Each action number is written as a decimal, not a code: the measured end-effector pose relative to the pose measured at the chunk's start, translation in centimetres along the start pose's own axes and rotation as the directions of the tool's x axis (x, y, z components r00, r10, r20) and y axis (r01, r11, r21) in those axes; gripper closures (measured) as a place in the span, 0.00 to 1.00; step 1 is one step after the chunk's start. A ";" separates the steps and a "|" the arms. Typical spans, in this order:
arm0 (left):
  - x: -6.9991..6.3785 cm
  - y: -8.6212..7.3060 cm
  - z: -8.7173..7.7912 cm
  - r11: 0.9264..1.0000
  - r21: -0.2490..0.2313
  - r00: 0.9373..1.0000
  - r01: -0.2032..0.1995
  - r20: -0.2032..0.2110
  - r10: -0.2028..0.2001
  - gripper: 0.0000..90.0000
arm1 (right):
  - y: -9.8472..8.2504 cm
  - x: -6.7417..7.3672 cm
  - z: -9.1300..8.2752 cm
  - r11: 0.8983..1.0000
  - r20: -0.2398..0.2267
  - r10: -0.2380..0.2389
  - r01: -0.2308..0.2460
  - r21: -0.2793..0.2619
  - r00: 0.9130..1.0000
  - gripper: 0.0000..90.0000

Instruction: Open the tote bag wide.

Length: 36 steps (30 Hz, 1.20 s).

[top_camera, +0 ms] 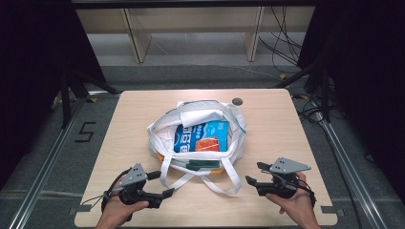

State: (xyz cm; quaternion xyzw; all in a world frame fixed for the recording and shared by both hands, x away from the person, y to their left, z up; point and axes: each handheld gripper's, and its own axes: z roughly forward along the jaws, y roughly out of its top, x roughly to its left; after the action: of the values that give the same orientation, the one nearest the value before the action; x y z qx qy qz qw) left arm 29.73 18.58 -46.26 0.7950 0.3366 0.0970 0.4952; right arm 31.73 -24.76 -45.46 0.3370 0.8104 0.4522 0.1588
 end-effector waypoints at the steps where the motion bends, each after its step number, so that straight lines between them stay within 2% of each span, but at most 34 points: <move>1: 0.0 -0.1 0.0 1.000 0.000 1.000 0.003 -0.005 -0.003 0.22 | -0.2 0.2 -0.1 1.000 0.004 0.019 -0.019 0.003 1.000 0.35; 2: -0.1 -0.3 0.0 1.000 -0.003 1.000 0.009 -0.005 -0.009 0.21 | -0.3 0.3 -0.1 1.000 0.013 0.018 -0.018 -0.003 1.000 0.35; 3: -0.1 -0.5 0.0 1.000 0.003 1.000 0.001 -0.010 -0.001 0.21 | -0.5 0.1 -0.1 1.000 0.003 -0.004 0.004 -0.014 1.000 0.35; 6: -0.1 -0.9 -0.1 1.000 -0.004 1.000 0.009 -0.008 -0.010 0.21 | -1.0 0.5 -0.2 1.000 0.001 0.006 -0.006 0.003 1.000 0.35; 7: -0.2 -1.0 -0.2 1.000 -0.004 1.000 0.006 -0.017 -0.006 0.21 | -1.2 0.6 -0.2 1.000 0.004 0.002 -0.002 0.005 1.000 0.35; 8: 0.0 -1.1 -0.3 1.000 0.005 1.000 -0.017 -0.018 0.017 0.21 | -1.4 0.6 -0.2 1.000 -0.008 -0.009 0.010 0.015 1.000 0.35; 9: 0.0 -1.3 -0.3 1.000 -0.006 1.000 -0.014 -0.005 0.014 0.21 | -1.5 0.7 -0.2 1.000 -0.013 -0.003 0.004 0.013 1.000 0.35; 10: -0.1 -1.4 -0.3 1.000 -0.001 1.000 -0.011 -0.014 0.011 0.21 | -1.7 0.7 -0.3 1.000 0.014 -0.019 0.019 0.004 1.000 0.35; 11: -0.1 -1.6 -0.3 1.000 -0.005 1.000 -0.014 -0.016 0.014 0.21 | -1.9 1.1 -0.5 0.999 -0.003 0.023 -0.023 0.026 1.000 0.35; 12: -0.3 -1.7 -0.3 1.000 -0.001 1.000 0.011 -0.023 -0.011 0.21 | -2.0 0.9 -0.5 1.000 0.009 -0.008 0.008 0.016 1.000 0.35; 13: -0.3 -1.9 -0.3 1.000 -0.005 1.000 0.016 -0.022 -0.016 0.21 | -2.1 1.0 -0.6 1.000 0.005 -0.003 0.003 0.021 1.000 0.35; 14: -0.1 -1.9 -0.4 1.000 0.005 1.000 -0.005 -0.023 0.005 0.21 | -2.2 1.2 -0.7 1.000 0.012 0.015 -0.016 0.018 1.000 0.35; 15: -0.1 -2.0 -0.4 1.000 0.012 1.000 -0.021 -0.021 0.021 0.21 | -2.3 1.0 -0.7 1.000 0.002 -0.008 0.008 0.017 1.000 0.35; 16: 0.0 -2.1 -0.4 1.000 0.010 0.999 -0.025 -0.026 0.026 0.21 | -2.4 1.1 -0.8 1.000 0.005 -0.011 0.011 0.015 1.000 0.35; 17: -0.2 -2.2 -0.4 1.000 0.003 1.000 -0.014 -0.027 0.014 0.21 | -2.6 1.1 -0.9 1.000 0.005 -0.003 0.003 0.024 1.000 0.35; 18: -0.2 -2.2 -0.4 1.000 0.001 0.999 -0.017 -0.029 0.017 0.21 | -2.7 1.1 -0.8 1.000 -0.015 -0.010 0.011 0.024 1.000 0.35; 19: -0.1 -2.3 -0.5 1.000 0.013 0.999 -0.028 -0.032 0.028 0.21 | -2.9 1.1 -0.9 1.000 0.007 -0.012 0.012 0.023 1.000 0.35; 21: -0.1 -2.5 -0.5 0.999 0.020 0.999 -0.030 -0.038 0.031 0.21 | -3.2 1.3 -1.0 0.999 -0.008 0.007 -0.007 0.040 1.000 0.35; 22: -0.1 -2.5 -0.5 0.999 0.020 0.999 -0.030 -0.038 0.031 0.21 | -3.3 1.3 -1.0 0.999 0.007 -0.007 0.006 0.032 1.000 0.35; 23: -0.4 -2.8 -0.4 1.000 0.012 0.999 -0.014 -0.041 0.014 0.21 | -3.5 1.2 -1.0 0.999 -0.004 -0.013 0.013 0.039 1.000 0.35; 24: -0.5 -2.8 -0.4 1.000 0.015 0.999 -0.021 -0.043 0.021 0.21 | -3.6 1.4 -1.1 0.999 0.004 0.005 -0.005 0.046 1.000 0.35; 25: -0.4 -2.9 -0.4 0.999 0.031 0.998 -0.024 -0.051 0.026 0.21 | -3.7 1.3 -1.1 0.999 -0.002 0.002 -0.002 0.050 1.000 0.35; 26: -0.5 -2.9 -0.4 0.999 0.025 0.998 -0.027 -0.051 0.029 0.21 | -3.8 1.3 -1.1 0.999 0.001 -0.008 0.008 0.052 1.000 0.35; 27: -0.6 -3.0 -0.3 1.000 0.006 0.999 -0.015 -0.040 0.015 0.21 | -4.0 1.4 -1.1 0.999 0.008 0.005 -0.005 0.048 1.000 0.35; 28: -0.5 -3.0 -0.4 0.999 0.021 0.999 -0.030 -0.043 0.031 0.21 | -4.1 1.4 -1.1 0.999 -0.013 0.007 -0.006 0.050 1.000 0.35; 29: -0.5 -3.0 -0.3 0.999 0.016 0.998 -0.035 -0.042 0.036 0.21 | -4.2 1.4 -1.2 0.998 -0.014 0.007 -0.006 0.057 1.000 0.35; 30: -0.5 -3.0 -0.3 0.999 0.016 0.998 -0.036 -0.043 0.036 0.21 | -4.3 1.4 -1.2 0.999 -0.003 -0.014 0.014 0.046 1.000 0.35; 32: -0.5 -3.1 -0.3 0.999 0.021 0.998 -0.030 -0.046 0.031 0.21 | -4.4 1.5 -1.3 0.998 -0.017 0.008 -0.008 0.058 1.000 0.35; 33: -0.7 -3.1 -0.3 1.000 0.018 0.998 -0.005 -0.056 0.006 0.21 | -4.5 1.4 -1.2 0.999 -0.011 -0.007 0.007 0.044 1.000 0.35; 34: -0.6 -3.1 -0.2 1.000 0.017 0.998 -0.012 -0.054 0.012 0.21 | -4.6 1.8 -1.3 0.998 -0.008 0.024 -0.023 0.053 1.000 0.35; 35: -0.5 -3.1 -0.2 0.999 0.023 0.998 -0.032 -0.047 0.033 0.21 | -4.6 1.5 -1.3 0.999 -0.006 -0.010 0.010 0.050 1.000 0.35; 36: -0.5 -3.1 -0.2 0.999 0.022 0.998 -0.034 -0.048 0.035 0.21 | -4.6 1.5 -1.3 0.999 -0.005 -0.011 0.011 0.051 1.000 0.35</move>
State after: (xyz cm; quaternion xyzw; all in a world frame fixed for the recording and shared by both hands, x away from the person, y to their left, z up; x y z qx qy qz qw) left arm 27.86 19.31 -48.75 0.8032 0.3358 0.1209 0.4770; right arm 28.04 -26.19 -48.57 0.3354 0.8238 0.4314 0.1506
